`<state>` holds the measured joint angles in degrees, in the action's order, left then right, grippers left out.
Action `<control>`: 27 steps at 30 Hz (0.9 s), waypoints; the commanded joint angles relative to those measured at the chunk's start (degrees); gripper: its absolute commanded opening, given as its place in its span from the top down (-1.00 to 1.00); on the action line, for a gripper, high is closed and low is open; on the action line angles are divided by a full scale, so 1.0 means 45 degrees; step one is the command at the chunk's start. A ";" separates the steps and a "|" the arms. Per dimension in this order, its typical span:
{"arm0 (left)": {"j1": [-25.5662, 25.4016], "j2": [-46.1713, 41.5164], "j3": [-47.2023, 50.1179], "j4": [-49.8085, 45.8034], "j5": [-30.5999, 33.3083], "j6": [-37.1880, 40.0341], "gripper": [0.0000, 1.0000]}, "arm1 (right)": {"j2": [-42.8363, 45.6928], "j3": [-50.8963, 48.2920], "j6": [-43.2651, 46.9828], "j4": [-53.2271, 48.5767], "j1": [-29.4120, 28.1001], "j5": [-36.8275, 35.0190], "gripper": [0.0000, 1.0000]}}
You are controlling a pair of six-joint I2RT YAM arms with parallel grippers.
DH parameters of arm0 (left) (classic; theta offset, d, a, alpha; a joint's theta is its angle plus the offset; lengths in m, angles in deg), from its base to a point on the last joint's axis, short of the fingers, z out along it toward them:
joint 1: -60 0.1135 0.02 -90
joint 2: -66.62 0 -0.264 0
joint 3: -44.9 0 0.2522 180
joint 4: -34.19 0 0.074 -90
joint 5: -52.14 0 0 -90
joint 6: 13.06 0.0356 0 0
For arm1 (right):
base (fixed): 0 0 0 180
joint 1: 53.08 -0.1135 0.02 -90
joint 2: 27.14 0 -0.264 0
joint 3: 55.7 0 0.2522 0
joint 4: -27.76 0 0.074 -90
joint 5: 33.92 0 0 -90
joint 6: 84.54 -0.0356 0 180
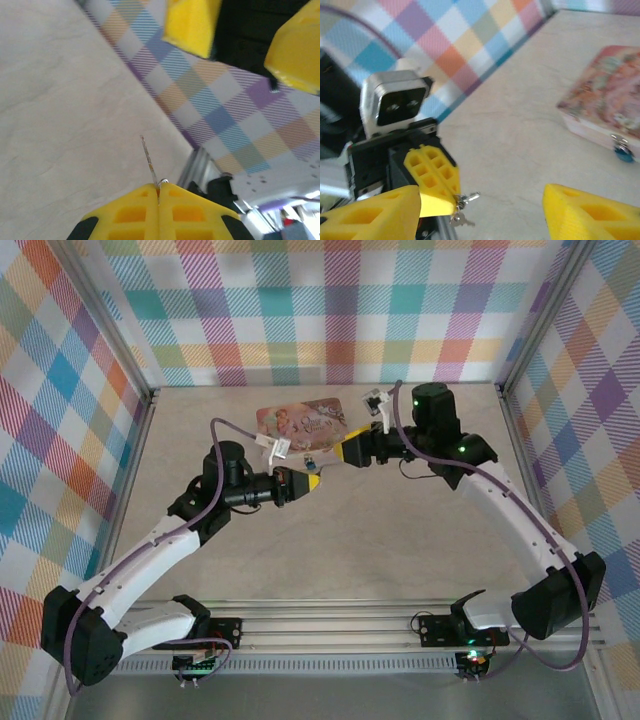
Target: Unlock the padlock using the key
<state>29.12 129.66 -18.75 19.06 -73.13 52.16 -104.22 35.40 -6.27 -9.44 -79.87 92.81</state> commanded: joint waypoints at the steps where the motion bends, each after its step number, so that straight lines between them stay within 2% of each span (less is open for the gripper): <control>1: 0.0763 0.0136 -0.0574 -0.2650 0.2373 0.0539 1.00 | -0.0918 -0.0112 -0.1182 -0.0321 0.0034 -0.2141 -0.30; 5: 0.2267 0.0931 -0.1039 -0.4560 0.3509 0.0432 1.00 | -0.2692 0.0733 -0.1910 -0.0640 0.0038 -0.3045 -0.31; 9: 0.3810 0.2261 -0.1450 -0.5083 0.3874 0.0404 1.00 | -0.5708 0.3564 -0.1590 -0.2265 0.0073 -0.3742 -0.28; 11: 0.4222 0.3146 -0.1870 -0.5344 0.4313 0.0697 1.00 | -0.7051 0.5023 -0.1414 -0.3047 0.0073 -0.4355 -0.26; 16: 0.4532 0.5957 -0.3925 -0.6502 0.5760 0.1575 1.00 | -0.9731 0.8077 -0.1006 -0.4577 0.0178 -0.5745 -0.27; 21: 0.4536 0.8212 -0.5738 -0.7173 0.6318 0.2070 1.00 | -1.1969 1.1051 -0.0438 -0.6465 0.0322 -0.6356 -0.28; 27: 0.4527 1.0529 -0.8412 -0.8261 0.6833 0.2686 1.00 | -1.3388 1.2678 -0.0129 -0.7313 0.0657 -0.6179 -0.30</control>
<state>49.27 174.47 -52.02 -13.33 -44.54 61.47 -162.38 89.28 -8.63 -36.78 -77.90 65.38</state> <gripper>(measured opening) 0.046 0.647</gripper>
